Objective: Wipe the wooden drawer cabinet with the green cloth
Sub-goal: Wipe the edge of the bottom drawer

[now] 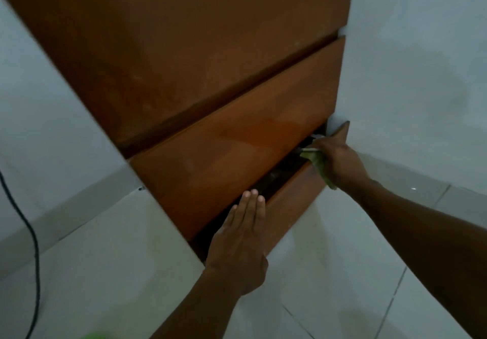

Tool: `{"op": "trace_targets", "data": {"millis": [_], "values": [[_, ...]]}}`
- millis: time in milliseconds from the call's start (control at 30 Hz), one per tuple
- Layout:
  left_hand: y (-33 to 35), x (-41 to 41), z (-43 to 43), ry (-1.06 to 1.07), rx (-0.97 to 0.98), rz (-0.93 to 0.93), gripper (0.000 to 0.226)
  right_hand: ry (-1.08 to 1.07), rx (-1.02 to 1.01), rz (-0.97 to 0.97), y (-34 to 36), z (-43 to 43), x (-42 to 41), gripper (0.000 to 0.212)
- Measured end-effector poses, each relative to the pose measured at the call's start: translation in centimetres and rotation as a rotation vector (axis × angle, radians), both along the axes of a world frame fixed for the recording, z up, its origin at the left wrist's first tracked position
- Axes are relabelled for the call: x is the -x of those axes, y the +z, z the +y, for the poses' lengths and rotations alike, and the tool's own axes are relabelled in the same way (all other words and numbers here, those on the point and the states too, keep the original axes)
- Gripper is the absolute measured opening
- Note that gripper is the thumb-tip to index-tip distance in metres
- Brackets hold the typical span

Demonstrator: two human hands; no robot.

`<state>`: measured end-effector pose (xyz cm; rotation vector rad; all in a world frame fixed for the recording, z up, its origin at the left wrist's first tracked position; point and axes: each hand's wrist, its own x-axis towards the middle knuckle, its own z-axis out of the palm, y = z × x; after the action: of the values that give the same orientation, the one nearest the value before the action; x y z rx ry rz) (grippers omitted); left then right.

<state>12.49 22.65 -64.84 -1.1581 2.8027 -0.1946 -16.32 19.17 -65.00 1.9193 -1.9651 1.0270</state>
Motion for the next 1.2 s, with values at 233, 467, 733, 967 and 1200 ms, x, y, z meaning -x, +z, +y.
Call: {"op": "trace_targets", "data": {"millis": [233, 467, 733, 967, 1200], "values": [[-0.7, 5.8, -5.1, -0.181, 0.063, -0.016, 0.103, 0.233, 0.134, 0.033, -5.4, -0.4, -1.5, 0.03], [-1.5, 6.9, -5.8, -0.197, 0.091, -0.03, 0.103, 0.034, 0.217, -0.056, -6.3, -5.7, 9.3, 0.028], [-1.7, 7.1, -5.8, -0.18, 0.029, -0.034, 0.117, -0.204, 0.331, -0.196, -7.2, -8.1, 9.6, 0.03], [-1.5, 7.3, -5.5, -0.184, 0.156, -0.057, 0.1, -0.739, 0.558, -1.414, -7.2, -5.0, 6.0, 0.018], [-1.3, 7.2, -6.0, -0.219, 0.333, -0.107, 0.077, -0.124, 0.426, -2.603, -8.3, 2.0, -0.8, 0.039]]}}
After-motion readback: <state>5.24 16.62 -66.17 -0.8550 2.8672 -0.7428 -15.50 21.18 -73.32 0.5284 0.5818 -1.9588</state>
